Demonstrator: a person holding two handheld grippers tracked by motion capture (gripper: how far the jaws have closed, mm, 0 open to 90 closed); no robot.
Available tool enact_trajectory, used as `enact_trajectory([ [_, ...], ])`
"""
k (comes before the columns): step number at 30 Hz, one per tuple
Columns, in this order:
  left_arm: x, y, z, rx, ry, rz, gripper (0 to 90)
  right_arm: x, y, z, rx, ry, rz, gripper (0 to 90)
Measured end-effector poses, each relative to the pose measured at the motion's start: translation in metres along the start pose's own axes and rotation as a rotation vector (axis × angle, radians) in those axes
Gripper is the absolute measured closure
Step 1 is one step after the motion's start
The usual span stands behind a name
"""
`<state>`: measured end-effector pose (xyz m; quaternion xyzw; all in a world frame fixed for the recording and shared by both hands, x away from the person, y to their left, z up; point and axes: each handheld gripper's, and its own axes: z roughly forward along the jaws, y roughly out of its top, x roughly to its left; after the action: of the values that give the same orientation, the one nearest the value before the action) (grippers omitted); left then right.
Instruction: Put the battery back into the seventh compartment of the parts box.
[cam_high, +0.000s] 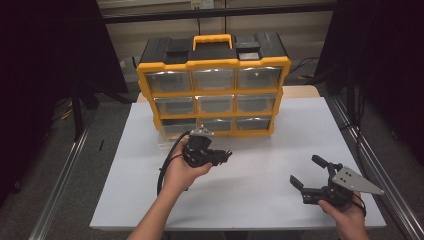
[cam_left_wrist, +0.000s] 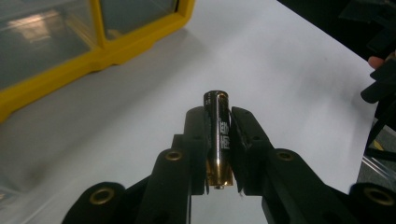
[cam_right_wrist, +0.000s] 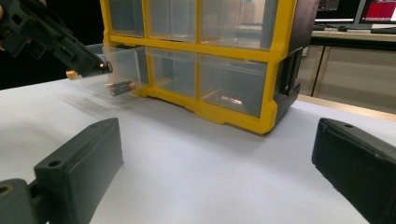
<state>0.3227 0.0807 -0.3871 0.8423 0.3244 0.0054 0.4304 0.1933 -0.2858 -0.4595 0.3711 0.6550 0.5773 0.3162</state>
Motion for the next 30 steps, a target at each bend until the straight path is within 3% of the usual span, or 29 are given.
enact_trajectory([
  [14, 0.026, 0.011, -0.033, -0.067, 0.063, -0.051, 77.4, 0.001, 0.0, 0.001, 0.002, 0.004, 0.002, 1.7],
  [23, 0.04, 0.013, -0.051, -0.08, 0.107, -0.061, 77.3, 0.0, 0.0, 0.002, 0.004, 0.004, -0.002, 1.7],
  [30, 0.055, 0.012, -0.068, -0.103, 0.154, -0.096, 77.4, 0.0, 0.0, 0.002, 0.005, 0.005, -0.001, 1.7],
])
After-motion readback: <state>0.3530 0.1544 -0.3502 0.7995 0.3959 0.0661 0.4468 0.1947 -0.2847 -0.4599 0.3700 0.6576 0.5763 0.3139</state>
